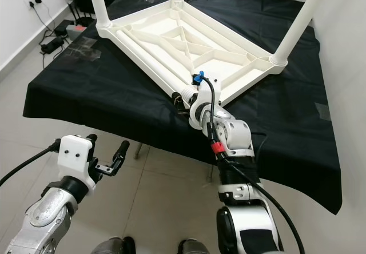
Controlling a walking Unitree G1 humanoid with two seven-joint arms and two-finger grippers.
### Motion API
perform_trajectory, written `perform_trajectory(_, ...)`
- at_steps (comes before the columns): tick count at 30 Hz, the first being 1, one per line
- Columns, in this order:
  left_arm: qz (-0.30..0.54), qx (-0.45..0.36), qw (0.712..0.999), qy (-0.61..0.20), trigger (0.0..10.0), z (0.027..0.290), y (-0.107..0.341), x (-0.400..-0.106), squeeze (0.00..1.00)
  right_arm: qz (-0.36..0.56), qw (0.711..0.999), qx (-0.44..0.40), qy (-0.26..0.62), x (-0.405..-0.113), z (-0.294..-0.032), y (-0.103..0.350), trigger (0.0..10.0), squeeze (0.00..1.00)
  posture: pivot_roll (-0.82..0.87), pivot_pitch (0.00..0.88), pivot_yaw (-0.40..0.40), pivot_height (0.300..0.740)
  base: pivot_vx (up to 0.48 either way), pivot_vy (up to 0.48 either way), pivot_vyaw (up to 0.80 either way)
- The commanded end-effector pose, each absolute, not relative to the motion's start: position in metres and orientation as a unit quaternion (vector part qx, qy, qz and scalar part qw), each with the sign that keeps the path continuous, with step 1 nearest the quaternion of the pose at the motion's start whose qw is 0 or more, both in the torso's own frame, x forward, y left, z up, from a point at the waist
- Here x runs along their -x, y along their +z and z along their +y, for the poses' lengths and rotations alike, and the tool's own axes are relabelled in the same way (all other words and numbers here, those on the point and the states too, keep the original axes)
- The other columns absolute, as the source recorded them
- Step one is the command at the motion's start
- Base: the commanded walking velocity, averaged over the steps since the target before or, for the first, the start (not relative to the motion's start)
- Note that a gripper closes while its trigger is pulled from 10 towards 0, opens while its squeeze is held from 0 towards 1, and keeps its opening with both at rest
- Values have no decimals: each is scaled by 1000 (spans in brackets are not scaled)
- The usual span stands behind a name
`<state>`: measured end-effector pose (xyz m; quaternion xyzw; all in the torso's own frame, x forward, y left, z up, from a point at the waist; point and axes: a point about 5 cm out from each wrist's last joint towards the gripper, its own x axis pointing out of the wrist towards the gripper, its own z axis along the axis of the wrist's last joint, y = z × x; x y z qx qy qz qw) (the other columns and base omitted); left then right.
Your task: Building children table
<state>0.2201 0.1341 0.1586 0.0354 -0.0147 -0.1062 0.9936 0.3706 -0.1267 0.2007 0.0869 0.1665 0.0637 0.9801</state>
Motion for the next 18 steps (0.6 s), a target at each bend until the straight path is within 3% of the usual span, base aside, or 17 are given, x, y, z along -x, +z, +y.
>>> perform_trajectory(1,-1,-46,994,-103,10000,135,155,-217,0,211,971,-101,44,-371,-130,185,10000,0,-21,244,-69,740,0,0,0)
perform_trajectory(10,0,-44,994,-101,10000,134,155,-218,0,253,952,-144,96,-371,-111,195,10000,0,-26,242,-74,740,0,0,0)
perform_trajectory(18,0,-45,994,-100,10000,135,155,-218,0,255,946,-164,119,-374,-110,206,10000,0,-28,241,-76,740,0,0,0)
